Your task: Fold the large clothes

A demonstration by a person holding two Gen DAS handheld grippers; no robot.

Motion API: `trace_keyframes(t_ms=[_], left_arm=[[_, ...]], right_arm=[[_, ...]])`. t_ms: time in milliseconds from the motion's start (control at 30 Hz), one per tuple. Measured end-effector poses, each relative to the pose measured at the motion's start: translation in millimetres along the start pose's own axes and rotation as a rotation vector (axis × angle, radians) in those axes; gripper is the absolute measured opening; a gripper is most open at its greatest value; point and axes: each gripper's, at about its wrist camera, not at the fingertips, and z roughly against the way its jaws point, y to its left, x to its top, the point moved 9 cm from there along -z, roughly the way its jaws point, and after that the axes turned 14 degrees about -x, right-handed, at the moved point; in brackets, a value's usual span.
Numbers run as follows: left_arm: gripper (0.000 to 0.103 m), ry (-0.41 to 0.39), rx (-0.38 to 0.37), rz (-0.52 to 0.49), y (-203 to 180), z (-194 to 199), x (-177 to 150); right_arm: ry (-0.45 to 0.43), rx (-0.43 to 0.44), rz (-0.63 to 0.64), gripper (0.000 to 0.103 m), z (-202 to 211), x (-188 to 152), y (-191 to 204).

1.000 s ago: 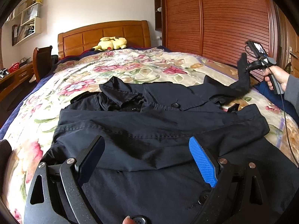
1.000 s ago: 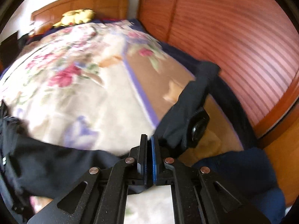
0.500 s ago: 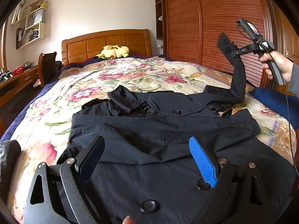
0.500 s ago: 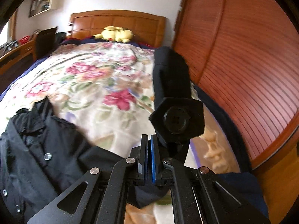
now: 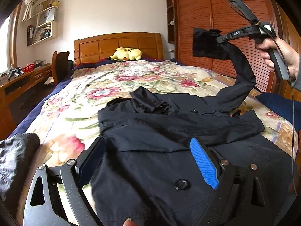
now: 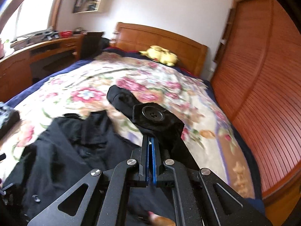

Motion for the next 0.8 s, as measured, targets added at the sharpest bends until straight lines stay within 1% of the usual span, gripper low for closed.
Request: trace_keyframes(t_ms=[233, 333, 433, 500, 600, 667, 800], left_arm=[[0.092, -0.027, 0.022, 0.037, 26, 21, 0], [0.092, -0.032, 0.04, 0.053, 37, 26, 0], [0.092, -0.038, 0.055, 0.065, 47, 31, 0], [0.092, -0.041, 0.064, 0.07, 53, 34, -1], [0.092, -0.046, 0.084, 0.077, 63, 39, -1], [0.092, -0.052, 0.095, 0.089, 71, 43, -2], [0.092, -0.054, 0.107, 0.105, 81, 46, -4]], right_arm=[[-0.057, 0.105, 0.074, 0.002, 17, 13, 72], [-0.069, 0.147, 0.101, 0.002, 18, 8, 101], [-0.072, 0.195, 0.103, 0.002, 23, 2, 120], [-0.07, 0.226, 0.088, 0.002, 22, 3, 123], [-0.059, 0.291, 0.045, 0.002, 23, -5, 131], [-0.045, 0.327, 0.031, 0.002, 22, -17, 137], [0.016, 0.375, 0.021, 0.002, 1, -51, 157]])
